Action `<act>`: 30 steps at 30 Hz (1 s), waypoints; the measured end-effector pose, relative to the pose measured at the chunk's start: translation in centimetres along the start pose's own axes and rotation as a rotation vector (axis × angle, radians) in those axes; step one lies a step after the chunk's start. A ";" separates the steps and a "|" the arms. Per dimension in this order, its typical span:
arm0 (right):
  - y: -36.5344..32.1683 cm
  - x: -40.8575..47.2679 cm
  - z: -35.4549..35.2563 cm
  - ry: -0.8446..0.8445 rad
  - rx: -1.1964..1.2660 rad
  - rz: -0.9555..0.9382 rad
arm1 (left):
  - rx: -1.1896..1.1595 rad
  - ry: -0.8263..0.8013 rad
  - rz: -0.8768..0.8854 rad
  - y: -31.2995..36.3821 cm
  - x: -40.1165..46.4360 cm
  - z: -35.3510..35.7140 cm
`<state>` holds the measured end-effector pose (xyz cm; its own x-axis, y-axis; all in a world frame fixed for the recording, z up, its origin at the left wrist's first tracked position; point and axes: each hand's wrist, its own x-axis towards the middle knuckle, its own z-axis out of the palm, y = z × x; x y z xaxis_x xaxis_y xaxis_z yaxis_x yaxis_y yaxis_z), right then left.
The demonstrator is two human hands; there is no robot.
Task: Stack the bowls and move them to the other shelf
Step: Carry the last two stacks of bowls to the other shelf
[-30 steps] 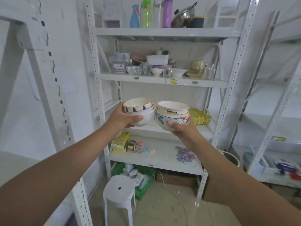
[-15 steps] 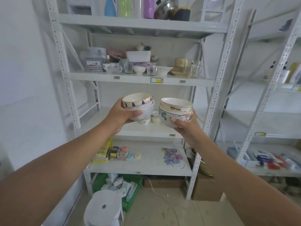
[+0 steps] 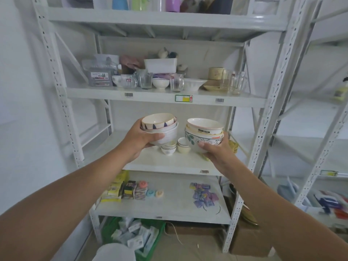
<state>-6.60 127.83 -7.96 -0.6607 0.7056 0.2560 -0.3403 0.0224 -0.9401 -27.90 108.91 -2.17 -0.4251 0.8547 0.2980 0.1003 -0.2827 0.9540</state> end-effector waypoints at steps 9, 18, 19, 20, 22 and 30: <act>2.1 8.3 -2.8 -0.054 0.018 0.004 | -0.024 0.082 0.007 -2.9 7.3 -0.8; 6.5 15.3 -2.9 -0.021 0.036 0.018 | 0.009 0.136 -0.036 -6.9 13.1 -3.7; 7.1 16.2 -2.9 -0.031 0.014 0.017 | 0.011 0.142 -0.041 -7.3 13.8 -4.2; 7.6 17.1 -2.8 -0.034 -0.002 0.020 | 0.012 0.146 -0.044 -8.0 14.6 -4.8; 8.5 18.9 -2.7 -0.021 -0.012 0.034 | 0.021 0.138 -0.055 -9.0 16.2 -6.0; 11.6 25.7 -2.5 0.014 -0.049 0.027 | 0.032 0.092 -0.068 -11.6 23.1 -10.1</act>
<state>-25.86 148.03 -12.86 -0.6597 0.7162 0.2278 -0.2894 0.0377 -0.9565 -47.98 127.52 -6.74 -0.5122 0.8275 0.2299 0.0963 -0.2107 0.9728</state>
